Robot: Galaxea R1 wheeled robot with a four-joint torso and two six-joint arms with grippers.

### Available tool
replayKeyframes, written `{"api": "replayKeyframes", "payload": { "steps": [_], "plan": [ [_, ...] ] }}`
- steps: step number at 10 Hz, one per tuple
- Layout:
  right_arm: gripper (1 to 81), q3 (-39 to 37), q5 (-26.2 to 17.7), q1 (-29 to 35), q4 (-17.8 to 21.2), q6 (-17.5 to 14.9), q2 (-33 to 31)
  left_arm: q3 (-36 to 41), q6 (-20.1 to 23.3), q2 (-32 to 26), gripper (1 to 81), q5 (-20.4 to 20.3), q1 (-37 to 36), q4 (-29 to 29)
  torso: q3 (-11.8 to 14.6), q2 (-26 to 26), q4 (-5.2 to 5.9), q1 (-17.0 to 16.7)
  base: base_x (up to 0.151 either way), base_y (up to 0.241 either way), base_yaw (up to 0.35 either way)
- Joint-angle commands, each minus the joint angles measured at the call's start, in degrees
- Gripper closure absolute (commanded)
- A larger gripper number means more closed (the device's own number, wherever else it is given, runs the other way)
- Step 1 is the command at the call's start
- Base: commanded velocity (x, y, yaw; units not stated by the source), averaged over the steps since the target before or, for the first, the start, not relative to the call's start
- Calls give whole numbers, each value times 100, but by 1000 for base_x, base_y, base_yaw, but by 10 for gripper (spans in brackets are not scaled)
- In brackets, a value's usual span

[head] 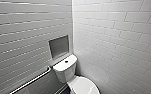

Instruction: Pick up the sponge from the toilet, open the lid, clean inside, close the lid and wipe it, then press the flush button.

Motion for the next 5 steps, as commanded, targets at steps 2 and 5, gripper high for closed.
{"api": "replayKeyframes", "payload": {
  "steps": [2,5],
  "plan": [
    [811,107,-371,63,-67,-16,-40,220,-4,-146,10,355,-111,-45,0,0,0,0,71,0,0],
    [811,72,-371,63,-67,-16,-40,220,-4,-146,10,346,-111,-53,2,0,0,-9,85,0,0]
  ]
}}
